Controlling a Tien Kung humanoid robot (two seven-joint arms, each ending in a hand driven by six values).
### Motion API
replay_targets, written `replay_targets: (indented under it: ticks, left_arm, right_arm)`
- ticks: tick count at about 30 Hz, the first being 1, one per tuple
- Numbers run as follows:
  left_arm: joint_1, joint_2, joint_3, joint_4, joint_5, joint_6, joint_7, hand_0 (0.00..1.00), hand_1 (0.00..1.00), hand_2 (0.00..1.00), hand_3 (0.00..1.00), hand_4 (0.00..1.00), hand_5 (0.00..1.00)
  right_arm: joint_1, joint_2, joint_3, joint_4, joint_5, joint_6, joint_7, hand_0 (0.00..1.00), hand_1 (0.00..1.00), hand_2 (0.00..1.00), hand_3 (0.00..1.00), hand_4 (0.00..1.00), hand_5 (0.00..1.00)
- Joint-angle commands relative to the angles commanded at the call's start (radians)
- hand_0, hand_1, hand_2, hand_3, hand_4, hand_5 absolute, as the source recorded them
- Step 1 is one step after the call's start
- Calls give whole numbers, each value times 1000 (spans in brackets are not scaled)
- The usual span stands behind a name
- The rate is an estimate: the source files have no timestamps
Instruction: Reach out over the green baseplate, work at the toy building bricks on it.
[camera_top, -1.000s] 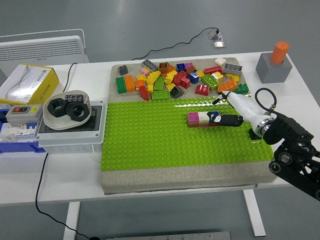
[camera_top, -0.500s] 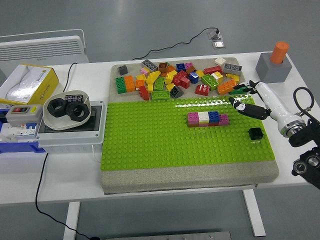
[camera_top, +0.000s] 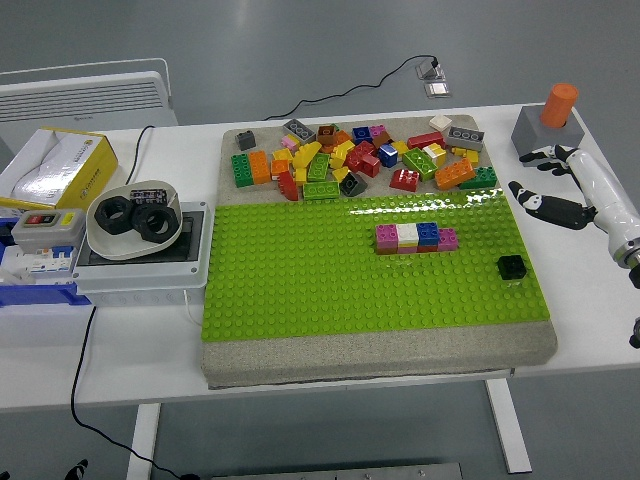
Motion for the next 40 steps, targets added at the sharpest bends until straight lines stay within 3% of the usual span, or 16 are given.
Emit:
replay_targets:
  ticks: [1,6,7,17,24,25,32,40]
  left_arm:
    - [1,0,-2,0,2,0,1,641,564,744,973,998,998]
    - [8,2,-11,-4,15,2,10,641,564,744,973,998,998]
    - [10,2,-13,-5,17,3,12,641,566,745,974,998,998]
    - [51,4,-35,-18,33,27,36,642,574,747,974,998,998]
    - [97,1,-45,-28,49,61,50,645,582,753,974,998,998]
    - [101,0,-45,-29,51,63,52,645,615,765,975,998,998]
    - [133,-7,-23,-22,28,67,35,647,649,783,978,998,998]
    - [147,-8,14,-13,11,55,29,648,655,786,975,998,998]
  right_arm:
    - [-1,-8,-1,3,-3,7,-8,748,735,783,681,721,258]
    - [-5,-26,-13,18,-18,42,-52,748,735,783,681,721,258]
    - [-7,-27,-15,19,-22,47,-59,746,732,783,690,718,180]
    - [-15,-47,-27,13,-75,110,-131,747,730,782,690,716,171]
    - [27,-25,-94,-12,-142,143,-171,747,730,783,691,717,184]
    - [33,-20,-102,-13,-157,149,-179,756,735,783,693,726,226]
    - [41,-6,-148,-4,-223,208,-235,783,748,791,695,730,204]
    - [72,-30,-182,36,-236,238,-264,791,755,795,696,732,174]
